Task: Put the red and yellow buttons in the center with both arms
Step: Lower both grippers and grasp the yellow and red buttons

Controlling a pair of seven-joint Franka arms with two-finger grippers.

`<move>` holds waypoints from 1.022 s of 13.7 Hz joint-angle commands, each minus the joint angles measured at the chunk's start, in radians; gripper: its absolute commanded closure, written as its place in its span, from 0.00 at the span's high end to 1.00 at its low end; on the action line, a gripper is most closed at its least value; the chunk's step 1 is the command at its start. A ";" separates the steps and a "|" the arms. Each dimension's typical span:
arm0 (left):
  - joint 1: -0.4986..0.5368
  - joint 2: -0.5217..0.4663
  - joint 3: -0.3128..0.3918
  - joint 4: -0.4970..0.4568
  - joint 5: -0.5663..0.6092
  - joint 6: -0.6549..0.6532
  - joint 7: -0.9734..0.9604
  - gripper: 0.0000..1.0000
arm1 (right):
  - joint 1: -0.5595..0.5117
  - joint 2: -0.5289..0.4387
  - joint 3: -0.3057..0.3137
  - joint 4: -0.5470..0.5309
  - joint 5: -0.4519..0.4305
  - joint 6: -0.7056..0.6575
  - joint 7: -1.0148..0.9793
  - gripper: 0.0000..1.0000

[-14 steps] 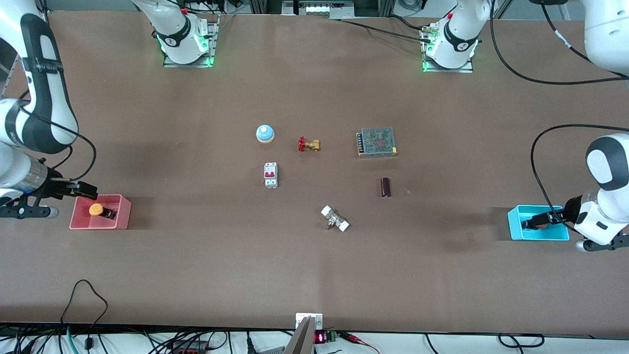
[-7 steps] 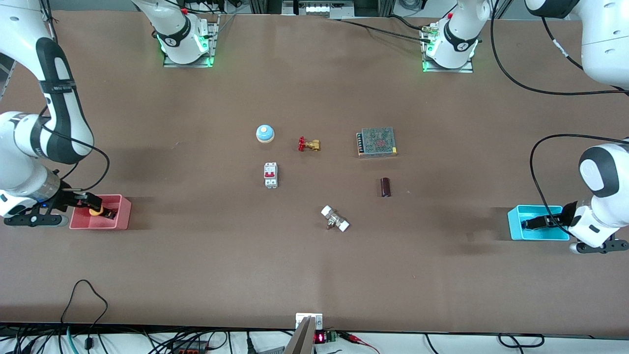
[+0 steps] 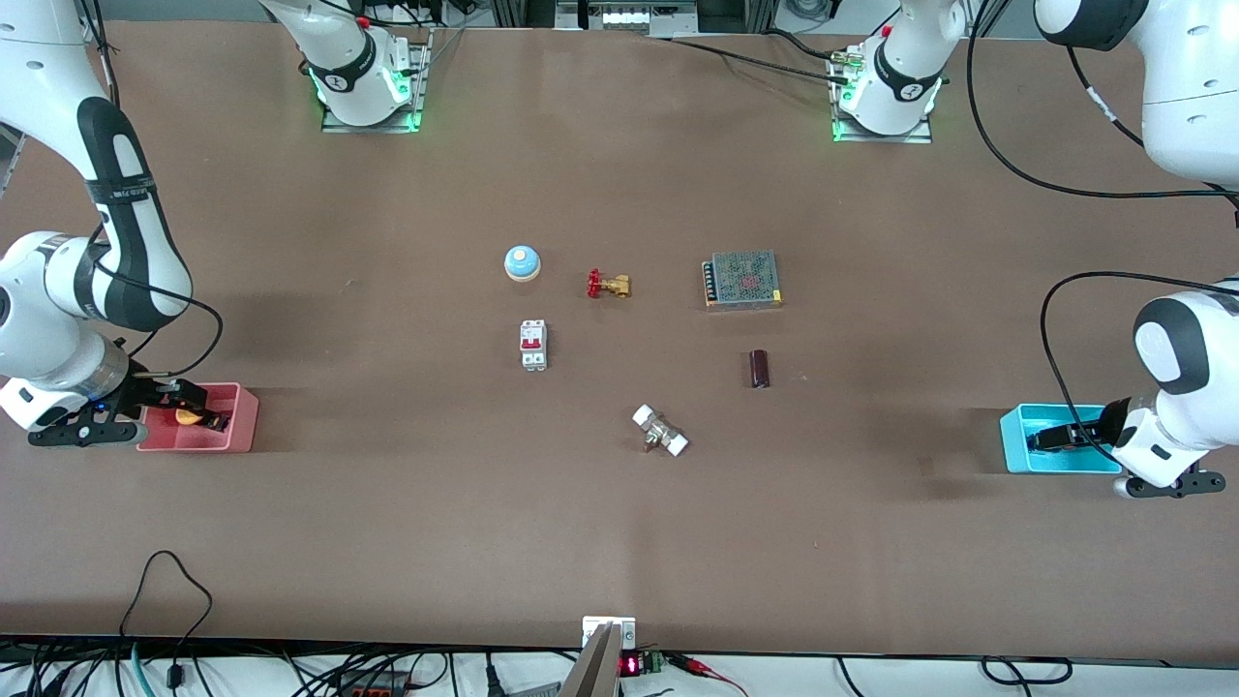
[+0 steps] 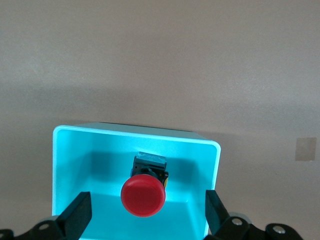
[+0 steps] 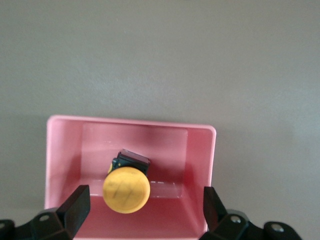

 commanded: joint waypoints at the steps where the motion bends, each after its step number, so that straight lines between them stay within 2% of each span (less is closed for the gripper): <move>1: 0.008 0.009 -0.008 0.013 0.015 -0.011 0.013 1.00 | -0.011 -0.009 0.016 -0.028 -0.011 0.015 -0.023 1.00; 14: 0.024 0.064 -0.007 0.017 0.015 -0.007 0.076 0.99 | -0.011 0.022 0.020 -0.014 -0.006 0.042 -0.112 1.00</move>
